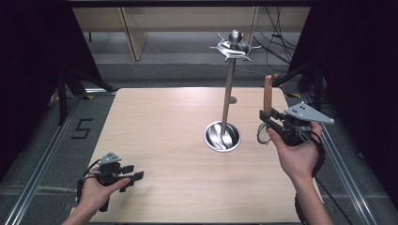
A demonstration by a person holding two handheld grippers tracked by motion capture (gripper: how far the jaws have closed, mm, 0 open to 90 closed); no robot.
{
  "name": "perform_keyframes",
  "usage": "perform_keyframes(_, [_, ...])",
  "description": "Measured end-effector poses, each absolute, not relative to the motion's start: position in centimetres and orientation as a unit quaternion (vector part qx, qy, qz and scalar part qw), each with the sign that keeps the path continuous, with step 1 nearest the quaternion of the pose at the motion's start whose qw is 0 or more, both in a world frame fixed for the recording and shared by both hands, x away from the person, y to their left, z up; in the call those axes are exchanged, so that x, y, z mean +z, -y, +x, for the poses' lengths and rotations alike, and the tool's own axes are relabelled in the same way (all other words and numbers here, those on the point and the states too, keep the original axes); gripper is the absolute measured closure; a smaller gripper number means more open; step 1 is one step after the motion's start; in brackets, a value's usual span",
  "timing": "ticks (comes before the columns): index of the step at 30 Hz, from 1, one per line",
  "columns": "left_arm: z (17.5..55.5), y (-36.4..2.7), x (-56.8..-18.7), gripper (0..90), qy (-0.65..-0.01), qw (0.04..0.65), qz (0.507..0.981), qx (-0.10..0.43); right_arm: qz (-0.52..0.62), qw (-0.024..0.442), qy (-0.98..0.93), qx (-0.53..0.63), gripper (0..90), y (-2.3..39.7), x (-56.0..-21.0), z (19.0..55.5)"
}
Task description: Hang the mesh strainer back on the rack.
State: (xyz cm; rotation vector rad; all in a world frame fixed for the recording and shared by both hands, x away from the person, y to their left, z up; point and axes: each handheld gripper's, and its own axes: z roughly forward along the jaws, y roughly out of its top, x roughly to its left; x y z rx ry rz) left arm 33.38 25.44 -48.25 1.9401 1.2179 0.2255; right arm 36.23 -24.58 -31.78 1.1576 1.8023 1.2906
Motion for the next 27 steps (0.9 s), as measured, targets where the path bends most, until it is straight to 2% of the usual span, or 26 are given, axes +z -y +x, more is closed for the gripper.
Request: perform_keyframes(27, [33.4, -25.4, -48.2, 43.0, -0.483, 0.415, 0.766, 0.091, 0.427, 0.329, -0.678, 0.5, 69.3, 24.3, -30.4, 37.0])
